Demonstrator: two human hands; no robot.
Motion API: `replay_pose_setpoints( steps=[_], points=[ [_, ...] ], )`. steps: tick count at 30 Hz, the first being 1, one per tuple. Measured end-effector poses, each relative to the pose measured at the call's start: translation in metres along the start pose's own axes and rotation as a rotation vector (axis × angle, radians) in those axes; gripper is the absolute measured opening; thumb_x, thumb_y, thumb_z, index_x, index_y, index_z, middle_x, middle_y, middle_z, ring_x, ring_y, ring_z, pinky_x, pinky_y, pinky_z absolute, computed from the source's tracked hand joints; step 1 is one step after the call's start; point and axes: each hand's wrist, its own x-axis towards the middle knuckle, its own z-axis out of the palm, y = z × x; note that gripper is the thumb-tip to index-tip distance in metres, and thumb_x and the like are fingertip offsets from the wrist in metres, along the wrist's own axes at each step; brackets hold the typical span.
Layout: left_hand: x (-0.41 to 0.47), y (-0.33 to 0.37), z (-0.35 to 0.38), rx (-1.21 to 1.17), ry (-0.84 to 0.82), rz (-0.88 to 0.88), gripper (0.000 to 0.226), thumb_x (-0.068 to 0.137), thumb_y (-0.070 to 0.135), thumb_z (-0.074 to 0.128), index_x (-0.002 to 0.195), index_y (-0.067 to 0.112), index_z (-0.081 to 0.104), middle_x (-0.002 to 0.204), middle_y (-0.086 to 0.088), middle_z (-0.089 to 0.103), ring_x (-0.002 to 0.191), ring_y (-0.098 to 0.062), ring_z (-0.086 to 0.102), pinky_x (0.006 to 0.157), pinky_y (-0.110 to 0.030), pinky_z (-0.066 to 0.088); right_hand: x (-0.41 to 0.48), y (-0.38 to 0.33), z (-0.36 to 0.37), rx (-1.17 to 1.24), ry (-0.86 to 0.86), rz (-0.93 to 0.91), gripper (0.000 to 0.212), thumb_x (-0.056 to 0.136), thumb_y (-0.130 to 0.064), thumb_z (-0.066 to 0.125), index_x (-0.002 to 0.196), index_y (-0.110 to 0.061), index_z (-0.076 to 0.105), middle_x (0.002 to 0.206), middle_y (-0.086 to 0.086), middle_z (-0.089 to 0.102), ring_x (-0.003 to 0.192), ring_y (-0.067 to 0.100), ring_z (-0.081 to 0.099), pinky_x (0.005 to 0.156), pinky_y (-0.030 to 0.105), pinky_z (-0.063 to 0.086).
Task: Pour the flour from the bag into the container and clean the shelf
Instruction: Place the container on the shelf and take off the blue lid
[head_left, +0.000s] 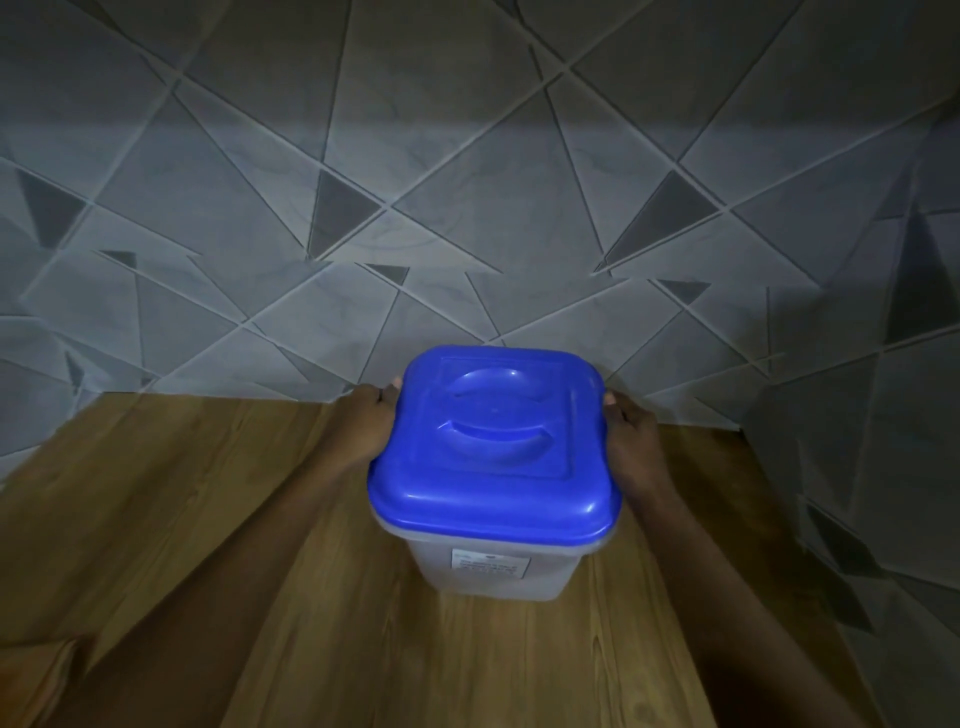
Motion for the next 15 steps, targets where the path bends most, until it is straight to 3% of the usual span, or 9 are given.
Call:
replay_pose_setpoints(
  steps=[3, 5, 7, 11, 15],
  points=[
    [0.004, -0.004, -0.002, 0.054, -0.009, 0.067, 0.055, 0.107, 0.038, 0.037, 0.107, -0.01, 0.064, 0.117, -0.035, 0.063, 0.113, -0.043, 0.06, 0.089, -0.038, 0.044, 0.001, -0.005, 0.0, 0.013, 0.001, -0.01, 0.049, 0.1, -0.047, 0.047, 0.128, -0.012, 0.066, 0.125, 0.008, 0.07, 0.116, 0.027, 0.065, 0.105, 0.047, 0.049],
    [0.008, -0.01, -0.002, 0.05, -0.007, 0.108, 0.054, 0.107, 0.037, 0.039, 0.089, -0.008, 0.065, 0.104, -0.034, 0.067, 0.103, -0.041, 0.065, 0.077, -0.034, 0.043, 0.001, -0.007, 0.0, -0.01, 0.003, -0.034, 0.04, 0.107, -0.034, 0.044, 0.128, -0.008, 0.066, 0.124, 0.01, 0.07, 0.114, 0.027, 0.065, 0.1, 0.038, 0.049],
    [0.008, -0.013, -0.003, 0.044, -0.005, 0.13, 0.053, 0.106, 0.036, 0.041, 0.077, -0.002, 0.062, 0.092, -0.03, 0.069, 0.092, -0.037, 0.068, 0.071, -0.031, 0.04, 0.0, -0.006, 0.0, -0.004, 0.001, -0.04, 0.039, 0.108, -0.033, 0.043, 0.127, -0.009, 0.067, 0.122, 0.01, 0.071, 0.111, 0.027, 0.066, 0.096, 0.038, 0.051],
    [0.004, -0.013, -0.007, 0.017, -0.009, 0.122, 0.055, 0.106, 0.039, 0.043, 0.067, 0.001, 0.057, 0.076, -0.019, 0.064, 0.078, -0.028, 0.064, 0.067, -0.029, 0.04, -0.001, -0.006, 0.002, 0.005, 0.004, -0.031, 0.038, 0.108, -0.031, 0.043, 0.121, -0.007, 0.069, 0.116, 0.011, 0.072, 0.105, 0.025, 0.067, 0.084, 0.029, 0.045],
    [0.007, -0.016, -0.008, -0.093, -0.019, 0.066, 0.055, 0.104, 0.042, 0.045, 0.07, 0.002, 0.06, 0.076, -0.019, 0.066, 0.075, -0.029, 0.066, 0.066, -0.03, 0.043, -0.001, -0.005, 0.002, -0.019, 0.011, -0.032, 0.037, 0.107, -0.032, 0.042, 0.119, -0.009, 0.069, 0.114, 0.01, 0.073, 0.103, 0.027, 0.066, 0.087, 0.032, 0.048]
  ],
)
